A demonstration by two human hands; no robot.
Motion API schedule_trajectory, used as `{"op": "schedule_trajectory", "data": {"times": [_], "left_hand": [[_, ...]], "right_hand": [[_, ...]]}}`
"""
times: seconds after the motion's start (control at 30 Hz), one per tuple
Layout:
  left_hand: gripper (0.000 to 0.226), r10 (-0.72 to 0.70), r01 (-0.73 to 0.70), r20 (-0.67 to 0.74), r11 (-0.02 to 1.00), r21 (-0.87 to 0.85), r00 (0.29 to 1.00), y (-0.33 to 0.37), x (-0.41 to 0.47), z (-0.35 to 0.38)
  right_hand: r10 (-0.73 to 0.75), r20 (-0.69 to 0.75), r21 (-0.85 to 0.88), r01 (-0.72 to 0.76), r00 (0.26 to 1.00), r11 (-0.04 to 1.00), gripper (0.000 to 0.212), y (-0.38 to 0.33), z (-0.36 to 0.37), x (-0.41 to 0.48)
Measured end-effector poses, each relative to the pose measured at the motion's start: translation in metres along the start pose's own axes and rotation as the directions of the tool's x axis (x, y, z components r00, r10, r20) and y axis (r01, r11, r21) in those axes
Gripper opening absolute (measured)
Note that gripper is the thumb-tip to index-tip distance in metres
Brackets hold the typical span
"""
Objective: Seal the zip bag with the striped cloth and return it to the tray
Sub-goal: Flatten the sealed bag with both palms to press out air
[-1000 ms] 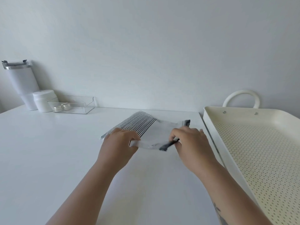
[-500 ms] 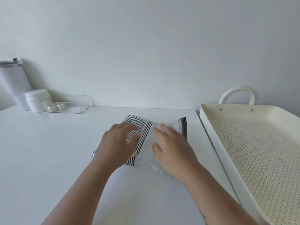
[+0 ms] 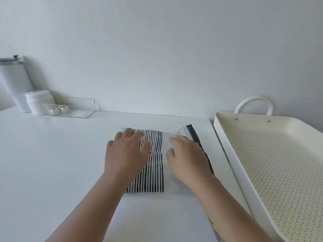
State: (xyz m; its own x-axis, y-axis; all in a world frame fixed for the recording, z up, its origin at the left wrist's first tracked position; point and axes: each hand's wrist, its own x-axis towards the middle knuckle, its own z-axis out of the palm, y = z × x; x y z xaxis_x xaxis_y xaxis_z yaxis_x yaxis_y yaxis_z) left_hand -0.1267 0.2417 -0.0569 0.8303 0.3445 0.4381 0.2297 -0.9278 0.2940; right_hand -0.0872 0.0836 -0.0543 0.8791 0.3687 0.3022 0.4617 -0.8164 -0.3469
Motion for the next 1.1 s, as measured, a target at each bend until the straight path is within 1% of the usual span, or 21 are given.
{"op": "schedule_trajectory", "data": {"times": [0.03,0.07,0.17,0.27,0.37,0.5,0.63,0.77,0.9,0.97,1.1], "left_hand": [[0.042,0.025,-0.025,0.000,1.000,-0.003,1.000,0.001,0.000,0.003],[0.045,0.050,-0.050,0.032,0.999,-0.004,0.998,0.001,0.000,0.007],[0.051,0.077,-0.076,0.185,0.997,-0.013,0.980,-0.002,-0.001,0.021],[0.053,0.080,-0.092,0.263,0.995,0.032,0.962,-0.007,-0.002,0.030],[0.053,0.071,-0.092,0.271,0.994,0.064,0.960,-0.007,-0.001,0.031],[0.053,0.055,-0.075,0.275,0.995,0.065,0.960,-0.005,-0.001,0.032],[0.053,0.045,-0.079,0.287,0.991,0.109,0.957,-0.005,0.000,0.032],[0.053,0.039,-0.088,0.321,0.986,0.140,0.946,-0.005,0.000,0.034],[0.053,0.033,-0.098,0.354,0.981,0.168,0.935,-0.006,0.001,0.035],[0.054,0.031,-0.101,0.368,0.980,0.174,0.929,-0.005,0.001,0.035],[0.055,0.009,-0.074,0.396,0.986,0.149,0.918,-0.006,0.001,0.035]], "right_hand": [[-0.030,-0.006,0.059,0.030,1.000,0.998,0.045,-0.005,0.003,0.006],[-0.059,0.018,0.089,0.057,0.998,0.994,0.049,-0.010,0.007,0.013],[-0.086,0.143,0.056,0.078,0.986,0.995,0.053,-0.016,0.021,0.035],[-0.060,0.233,0.011,0.059,0.971,0.998,0.053,-0.009,0.031,0.051],[-0.041,0.257,-0.013,0.046,0.965,0.999,0.054,-0.001,0.042,0.052],[-0.028,0.248,0.013,0.025,0.968,1.000,0.055,0.005,0.055,0.049],[-0.013,0.310,0.014,0.009,0.951,1.000,0.056,0.007,0.059,0.050],[-0.005,0.335,-0.037,0.019,0.942,0.999,0.056,0.009,0.061,0.050],[-0.003,0.328,-0.088,0.033,0.945,0.996,0.058,0.012,0.064,0.050],[0.024,0.314,-0.099,0.008,0.949,0.995,0.060,0.014,0.065,0.050],[0.135,0.290,-0.159,-0.091,0.947,0.983,0.065,0.026,0.061,0.052]]}}
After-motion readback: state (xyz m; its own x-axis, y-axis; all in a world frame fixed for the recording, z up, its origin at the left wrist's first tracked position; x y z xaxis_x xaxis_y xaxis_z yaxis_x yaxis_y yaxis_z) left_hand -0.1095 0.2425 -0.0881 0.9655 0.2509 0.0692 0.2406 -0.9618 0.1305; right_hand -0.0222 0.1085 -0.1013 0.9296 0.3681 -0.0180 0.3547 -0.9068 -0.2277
